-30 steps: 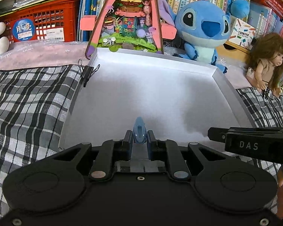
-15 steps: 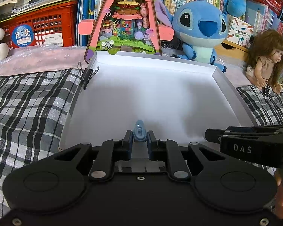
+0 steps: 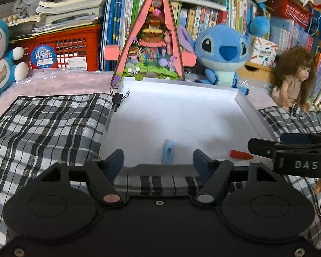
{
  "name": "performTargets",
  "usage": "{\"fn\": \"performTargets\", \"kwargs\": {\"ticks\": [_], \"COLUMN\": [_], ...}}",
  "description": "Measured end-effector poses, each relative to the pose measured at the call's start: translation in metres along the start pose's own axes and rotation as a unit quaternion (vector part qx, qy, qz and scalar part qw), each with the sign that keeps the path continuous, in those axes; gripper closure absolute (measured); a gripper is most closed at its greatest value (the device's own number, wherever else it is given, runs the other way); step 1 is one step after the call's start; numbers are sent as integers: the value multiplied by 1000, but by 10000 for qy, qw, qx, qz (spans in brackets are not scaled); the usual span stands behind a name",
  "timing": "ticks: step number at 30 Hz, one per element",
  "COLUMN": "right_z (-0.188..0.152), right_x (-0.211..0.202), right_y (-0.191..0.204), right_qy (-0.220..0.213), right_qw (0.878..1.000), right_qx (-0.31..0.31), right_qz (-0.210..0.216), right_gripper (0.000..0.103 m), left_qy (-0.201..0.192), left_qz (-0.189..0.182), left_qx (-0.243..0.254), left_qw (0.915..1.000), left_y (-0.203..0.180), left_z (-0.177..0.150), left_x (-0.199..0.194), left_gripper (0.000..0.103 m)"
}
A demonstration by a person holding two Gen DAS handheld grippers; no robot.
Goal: Organize rigid objects
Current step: 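Withdraw both grippers from the box back toward the remaining objects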
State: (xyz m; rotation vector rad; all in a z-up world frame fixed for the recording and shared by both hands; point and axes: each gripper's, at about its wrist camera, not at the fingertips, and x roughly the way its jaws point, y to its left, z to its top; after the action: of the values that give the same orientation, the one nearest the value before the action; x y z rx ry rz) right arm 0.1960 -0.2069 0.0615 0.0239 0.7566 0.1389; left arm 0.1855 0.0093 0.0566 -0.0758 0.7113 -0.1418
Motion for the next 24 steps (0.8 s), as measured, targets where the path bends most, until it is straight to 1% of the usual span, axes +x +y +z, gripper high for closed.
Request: {"fn": "performTargets", "kwargs": {"ticks": [2, 7, 12, 18, 24], "right_z": [-5, -21, -40, -66, -90], "right_x": [-12, -40, -59, -75, -88], "right_y": [1, 4, 7, 10, 12], "right_qy": [-146, -448, -602, -684, -799], "right_qw": [9999, 9983, 9969, 9961, 9948], "right_qx": [-82, -325, -438, -466, -583], "right_qz": [27, 168, 260, 309, 222], "right_gripper": [9, 0, 0, 0, 0], "left_qy": [-89, -245, -297, -319, -394], "left_qz": [-48, -68, -111, -111, -42], "left_qx": [-7, 104, 76, -7, 23], "left_qw": [9999, 9996, 9995, 9994, 9992], "left_y": [1, 2, 5, 10, 12], "left_z": [-6, -28, -50, -76, -95], "left_x": [-10, -33, -52, -68, -81], "left_gripper": [25, 23, 22, 21, 21]}}
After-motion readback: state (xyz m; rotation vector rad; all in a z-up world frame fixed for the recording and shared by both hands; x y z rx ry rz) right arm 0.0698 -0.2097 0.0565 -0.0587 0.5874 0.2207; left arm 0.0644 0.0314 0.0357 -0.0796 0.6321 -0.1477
